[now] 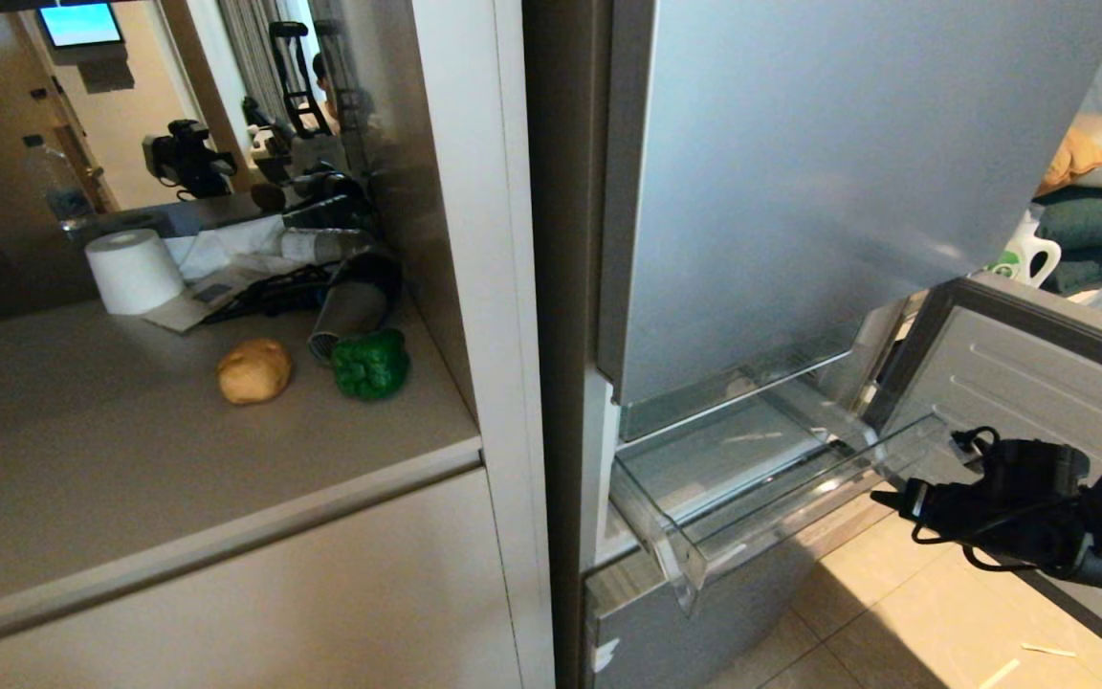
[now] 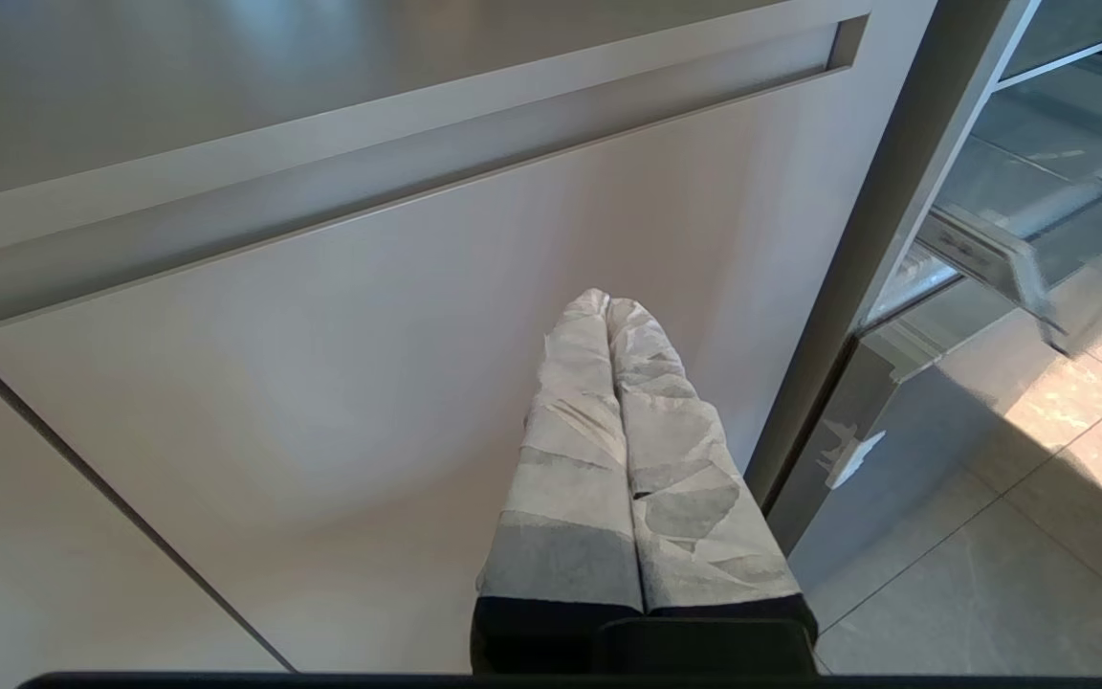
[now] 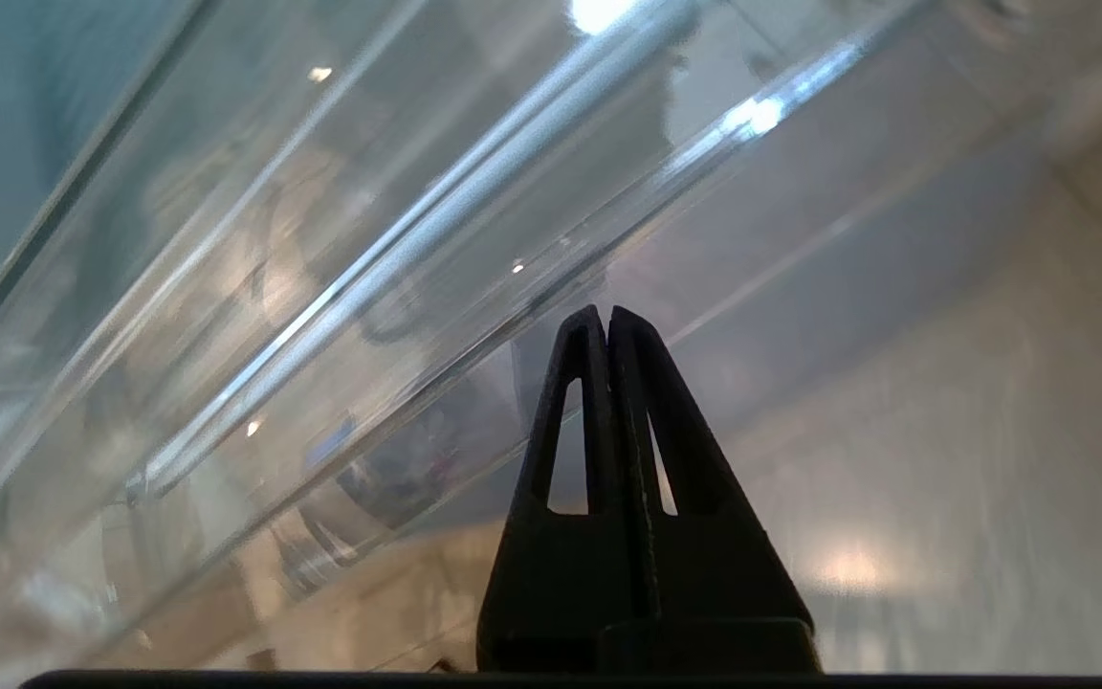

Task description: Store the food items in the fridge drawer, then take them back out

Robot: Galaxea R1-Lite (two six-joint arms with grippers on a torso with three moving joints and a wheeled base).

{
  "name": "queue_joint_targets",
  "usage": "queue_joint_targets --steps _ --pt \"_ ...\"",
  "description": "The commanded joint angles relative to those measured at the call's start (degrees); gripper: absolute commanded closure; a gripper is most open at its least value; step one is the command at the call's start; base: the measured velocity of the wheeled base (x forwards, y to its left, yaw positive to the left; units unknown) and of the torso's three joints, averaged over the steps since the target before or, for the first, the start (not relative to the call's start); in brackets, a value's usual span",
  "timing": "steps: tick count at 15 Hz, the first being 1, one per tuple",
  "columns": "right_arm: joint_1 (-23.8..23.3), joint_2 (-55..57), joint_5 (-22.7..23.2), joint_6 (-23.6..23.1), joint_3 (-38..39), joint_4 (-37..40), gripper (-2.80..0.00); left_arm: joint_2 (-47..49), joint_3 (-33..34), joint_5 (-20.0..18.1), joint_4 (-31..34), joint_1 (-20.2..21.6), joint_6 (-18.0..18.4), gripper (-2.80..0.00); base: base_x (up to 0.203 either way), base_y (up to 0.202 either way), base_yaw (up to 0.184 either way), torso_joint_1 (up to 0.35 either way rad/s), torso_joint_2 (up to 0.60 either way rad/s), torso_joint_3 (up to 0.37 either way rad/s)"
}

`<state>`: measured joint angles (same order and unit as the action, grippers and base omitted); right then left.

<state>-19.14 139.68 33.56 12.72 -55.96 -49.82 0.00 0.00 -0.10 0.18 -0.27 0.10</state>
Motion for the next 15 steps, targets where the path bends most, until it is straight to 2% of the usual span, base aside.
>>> queue_joint_targets --steps 1,6,15 --pt "2.1 2.4 0.2 0.0 -2.6 -1.6 0.0 0.1 0.0 0.0 0.0 0.0 0.0 0.0 0.0 0.0 0.0 0.0 0.0 0.0" --pt "6.2 6.4 0.3 0.0 -11.4 -2.9 0.0 0.1 0.0 0.0 0.0 0.0 0.0 0.0 0.0 0.0 0.0 0.0 0.0 0.0" --pt "7.6 13.3 0.4 0.3 -26.6 -2.8 0.0 0.1 0.0 0.0 0.0 0.0 0.0 0.0 0.0 0.0 0.0 0.0 0.0 0.0"
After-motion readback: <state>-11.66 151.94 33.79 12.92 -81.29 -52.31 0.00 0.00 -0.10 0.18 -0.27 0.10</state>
